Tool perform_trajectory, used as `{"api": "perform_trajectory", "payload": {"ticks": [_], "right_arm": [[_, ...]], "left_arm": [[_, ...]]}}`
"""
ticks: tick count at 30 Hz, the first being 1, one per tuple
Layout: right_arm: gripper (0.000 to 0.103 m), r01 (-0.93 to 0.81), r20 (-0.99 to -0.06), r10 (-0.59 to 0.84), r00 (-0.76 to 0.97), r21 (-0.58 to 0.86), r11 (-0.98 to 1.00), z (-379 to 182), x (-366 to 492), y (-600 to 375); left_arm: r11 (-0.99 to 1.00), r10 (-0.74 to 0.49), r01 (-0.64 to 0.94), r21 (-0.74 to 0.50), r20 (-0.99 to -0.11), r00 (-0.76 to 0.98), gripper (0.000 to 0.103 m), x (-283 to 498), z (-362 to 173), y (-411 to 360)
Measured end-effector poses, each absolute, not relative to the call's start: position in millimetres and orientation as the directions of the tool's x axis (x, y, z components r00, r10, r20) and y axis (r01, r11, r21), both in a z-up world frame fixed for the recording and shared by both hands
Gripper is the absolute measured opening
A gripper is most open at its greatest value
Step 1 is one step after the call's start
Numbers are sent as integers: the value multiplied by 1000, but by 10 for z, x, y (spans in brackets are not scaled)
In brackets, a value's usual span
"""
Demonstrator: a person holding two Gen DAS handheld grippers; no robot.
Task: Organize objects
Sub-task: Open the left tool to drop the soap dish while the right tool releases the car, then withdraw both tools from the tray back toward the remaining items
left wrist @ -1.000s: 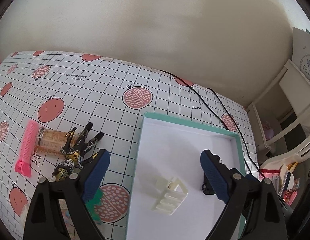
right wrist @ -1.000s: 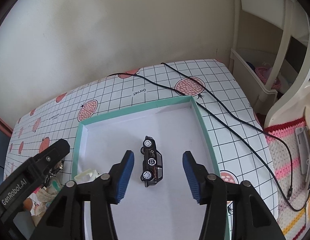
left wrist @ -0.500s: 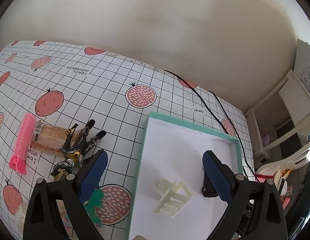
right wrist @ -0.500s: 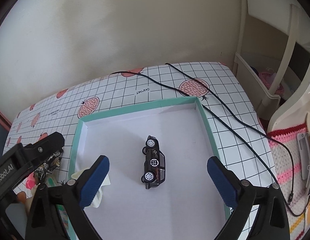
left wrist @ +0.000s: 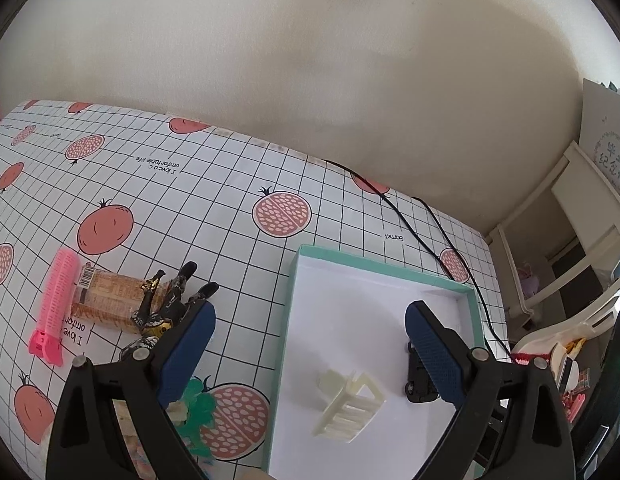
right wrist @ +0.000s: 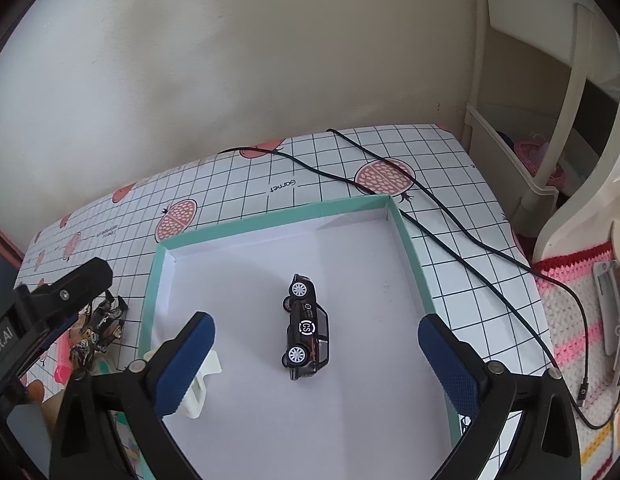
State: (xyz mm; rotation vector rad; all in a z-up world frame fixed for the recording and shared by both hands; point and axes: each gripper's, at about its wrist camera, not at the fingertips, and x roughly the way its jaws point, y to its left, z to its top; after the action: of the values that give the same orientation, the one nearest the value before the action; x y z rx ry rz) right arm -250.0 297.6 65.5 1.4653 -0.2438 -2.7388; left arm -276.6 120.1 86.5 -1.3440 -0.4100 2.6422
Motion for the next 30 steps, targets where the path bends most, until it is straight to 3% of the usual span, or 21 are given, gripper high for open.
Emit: {"api": "perform_trajectory", "payload": {"ticks": [13,22,30], "right_arm": [[103,9,-809,-151,-569,177,-984,1070,-2315,2754],[103,105,-781,-202,-591,174,-979,1545,-2000,2393],[103,181,-777,-233,-585,154,-971,1747,-1732,1993]], "left_arm": [[-951,240,8,-310,-752,-614,96,-2493,1242,840],[-956,148,95,-279,-731,-666,96,-2077,1703,113],[-940,69,218,-262,-771,-633,96,-1638,1562,-586]]}}
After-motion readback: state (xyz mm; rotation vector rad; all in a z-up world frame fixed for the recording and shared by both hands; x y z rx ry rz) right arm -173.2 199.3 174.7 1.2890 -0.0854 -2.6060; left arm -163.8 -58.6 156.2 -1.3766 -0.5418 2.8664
